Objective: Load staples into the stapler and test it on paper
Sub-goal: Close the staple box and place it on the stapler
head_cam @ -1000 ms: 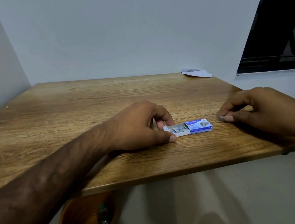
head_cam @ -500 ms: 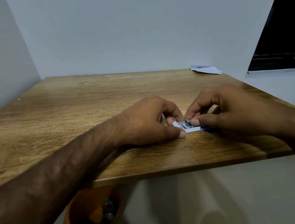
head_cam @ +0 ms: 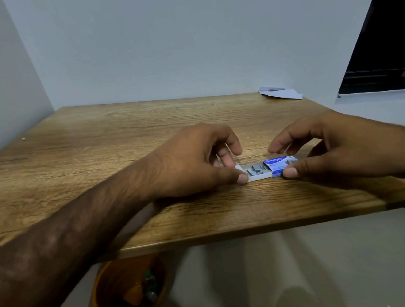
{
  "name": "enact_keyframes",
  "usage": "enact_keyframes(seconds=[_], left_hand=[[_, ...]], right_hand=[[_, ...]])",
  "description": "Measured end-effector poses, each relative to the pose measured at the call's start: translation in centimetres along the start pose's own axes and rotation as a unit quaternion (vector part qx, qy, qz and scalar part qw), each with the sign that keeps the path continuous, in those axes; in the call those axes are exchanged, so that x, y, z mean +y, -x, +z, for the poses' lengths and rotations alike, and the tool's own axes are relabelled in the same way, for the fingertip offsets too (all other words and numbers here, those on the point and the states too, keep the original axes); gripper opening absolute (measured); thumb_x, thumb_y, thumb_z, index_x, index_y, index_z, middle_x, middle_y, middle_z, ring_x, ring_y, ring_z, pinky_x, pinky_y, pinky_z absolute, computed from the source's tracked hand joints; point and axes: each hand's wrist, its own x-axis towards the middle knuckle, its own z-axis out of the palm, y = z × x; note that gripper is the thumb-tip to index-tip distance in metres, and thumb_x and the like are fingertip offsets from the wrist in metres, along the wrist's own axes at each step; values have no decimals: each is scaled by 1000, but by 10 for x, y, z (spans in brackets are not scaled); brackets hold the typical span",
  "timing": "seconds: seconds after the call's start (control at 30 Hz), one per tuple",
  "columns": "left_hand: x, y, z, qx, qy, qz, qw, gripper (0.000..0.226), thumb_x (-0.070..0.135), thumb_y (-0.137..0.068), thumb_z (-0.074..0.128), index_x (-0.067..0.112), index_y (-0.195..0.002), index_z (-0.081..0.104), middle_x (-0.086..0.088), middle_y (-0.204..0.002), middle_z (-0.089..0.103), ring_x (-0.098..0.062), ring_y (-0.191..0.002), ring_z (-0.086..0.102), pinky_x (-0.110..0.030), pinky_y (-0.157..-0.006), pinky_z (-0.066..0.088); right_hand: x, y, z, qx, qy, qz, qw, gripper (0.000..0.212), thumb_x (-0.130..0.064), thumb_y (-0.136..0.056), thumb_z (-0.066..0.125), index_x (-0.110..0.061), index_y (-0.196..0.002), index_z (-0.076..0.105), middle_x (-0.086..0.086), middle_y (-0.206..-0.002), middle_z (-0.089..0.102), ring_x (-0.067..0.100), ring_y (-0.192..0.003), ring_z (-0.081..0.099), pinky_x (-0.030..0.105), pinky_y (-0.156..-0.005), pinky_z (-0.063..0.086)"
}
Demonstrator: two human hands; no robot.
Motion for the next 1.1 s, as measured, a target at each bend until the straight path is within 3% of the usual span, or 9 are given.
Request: enact_keyframes(seconds=[0.1,0.23,0.37,0.67,0.83,0.93,1.1], left_hand=[[3,4,3,12,-42,10,999,25,36,-79,85,28,-100,75,11,-87,75,-5,-76,69,-18,-68,55],[9,2,10,13,-79,9,997,18,41,-85,78,32,-101,79,15,-89,74,-5,-76,66,-28,-70,55],[14,0,13,12,-104,13,994,21,41,-87,75,35,-107,79,19,-91,72,-4,-76,64,-26,-71,53],[17,-7,18,35,-103,2,994,19,38,-83,79,33,-102,80,19,-88,74,-3,-75,67,-21,-66,50],[20,-9,22,67,-82,-10,994,18,34,-77,86,29,-93,81,15,-82,75,3,-72,63,-20,-68,49],[20,-8,25,92,-67,-27,993,14,32,-73,89,26,-83,82,13,-74,74,0,-71,65,-22,-66,49],[20,-4,28,112,-57,-42,991,12,31,-73,89,22,-78,82,12,-70,74,-1,-68,65,-22,-64,51]], right_hand=[[5,3,5,19,14,12,1000,31,-47,-72,78,-46,-103,74,-27,-99,72,-6,-94,66,33,-82,57],[5,3,11,55,24,5,998,21,-37,-78,82,-45,-96,76,-29,-94,71,-9,-84,65,11,-66,49],[4,4,15,59,19,4,998,21,-38,-79,81,-46,-98,76,-41,-99,64,-14,-85,62,2,-65,43],[0,-5,23,52,19,10,998,24,-45,-73,81,-46,-96,75,-37,-94,68,-8,-85,64,10,-57,48],[-4,-6,24,61,27,17,998,26,-40,-74,84,-43,-99,77,-23,-83,75,-9,-86,64,19,-66,54],[-5,-5,26,66,24,10,997,28,-37,-75,85,-43,-100,76,-23,-85,75,-8,-87,64,12,-62,51],[-6,-1,34,86,-11,8,996,24,-36,-73,85,-45,-94,75,-35,-95,69,-5,-86,64,24,-68,54]])
